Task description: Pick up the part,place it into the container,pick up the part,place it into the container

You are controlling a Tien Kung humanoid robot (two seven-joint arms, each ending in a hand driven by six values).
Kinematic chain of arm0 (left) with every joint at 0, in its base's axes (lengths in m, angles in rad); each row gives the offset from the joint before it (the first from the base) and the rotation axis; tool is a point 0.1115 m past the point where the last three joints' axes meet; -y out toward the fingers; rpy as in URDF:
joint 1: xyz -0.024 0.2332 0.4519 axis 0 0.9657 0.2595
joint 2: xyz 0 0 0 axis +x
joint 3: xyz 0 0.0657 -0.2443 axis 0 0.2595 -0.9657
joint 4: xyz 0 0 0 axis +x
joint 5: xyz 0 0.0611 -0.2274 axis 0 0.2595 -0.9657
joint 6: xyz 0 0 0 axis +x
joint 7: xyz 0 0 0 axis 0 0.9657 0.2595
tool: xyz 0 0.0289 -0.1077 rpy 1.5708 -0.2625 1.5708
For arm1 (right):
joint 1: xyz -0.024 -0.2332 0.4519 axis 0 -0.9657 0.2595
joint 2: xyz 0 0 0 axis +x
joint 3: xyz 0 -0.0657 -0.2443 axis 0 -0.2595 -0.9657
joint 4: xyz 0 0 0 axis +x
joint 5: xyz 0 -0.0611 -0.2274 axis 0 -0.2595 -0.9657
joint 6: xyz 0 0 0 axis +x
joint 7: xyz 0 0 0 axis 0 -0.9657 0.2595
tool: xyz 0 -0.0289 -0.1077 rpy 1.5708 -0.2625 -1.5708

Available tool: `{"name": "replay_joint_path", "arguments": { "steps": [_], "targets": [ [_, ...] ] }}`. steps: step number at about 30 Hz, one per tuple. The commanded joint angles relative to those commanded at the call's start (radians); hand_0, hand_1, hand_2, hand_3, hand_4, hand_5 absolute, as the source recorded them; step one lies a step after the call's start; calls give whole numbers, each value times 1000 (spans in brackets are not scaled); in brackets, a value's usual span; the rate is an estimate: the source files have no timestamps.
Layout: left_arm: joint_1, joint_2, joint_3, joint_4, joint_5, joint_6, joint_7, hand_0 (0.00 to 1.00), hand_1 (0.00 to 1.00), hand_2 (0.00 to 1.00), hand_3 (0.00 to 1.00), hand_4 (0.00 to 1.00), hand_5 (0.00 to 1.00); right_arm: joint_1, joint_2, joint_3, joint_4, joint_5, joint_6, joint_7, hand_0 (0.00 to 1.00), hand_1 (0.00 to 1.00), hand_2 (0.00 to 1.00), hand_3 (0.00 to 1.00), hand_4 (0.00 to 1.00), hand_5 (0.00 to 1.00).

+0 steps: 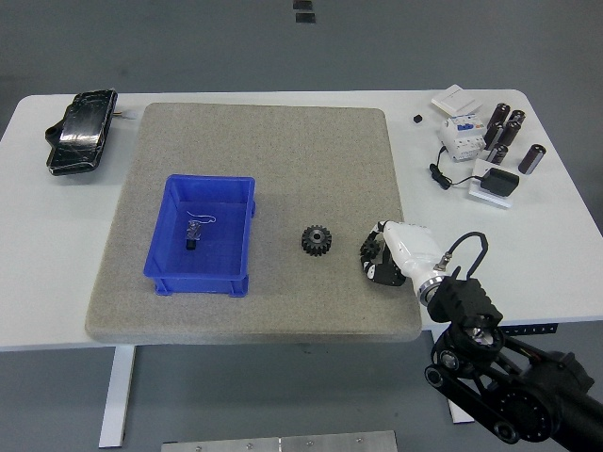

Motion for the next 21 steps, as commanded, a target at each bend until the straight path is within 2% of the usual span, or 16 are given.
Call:
{"name": "replay_joint_path", "arguments": {
  "steps": [4, 8, 18, 21],
  "targets": [
    [1, -1, -1, 0, -1, 1, 1, 668, 600, 590, 586, 673, 519, 22, 3, -11, 4, 7, -7, 6, 304, 345, 322, 381, 588, 242],
    [1, -1, -3, 0, 1, 1, 2, 668, 600, 590, 587, 675, 523, 86, 18, -48, 12, 32, -27, 23, 310, 356, 324, 391, 585, 236],
    [4, -2, -6, 0, 5, 1, 7, 669, 600, 590, 588, 677, 526, 272, 144, -195, -5, 141, -115, 103, 319, 363, 325, 401, 585, 239],
    [5, -2, -8, 0, 6, 1, 9, 668, 600, 591, 589, 684, 534, 321, 170, -244, -11, 175, -125, 119, 344, 375, 339, 427, 582, 249]
  ]
}}
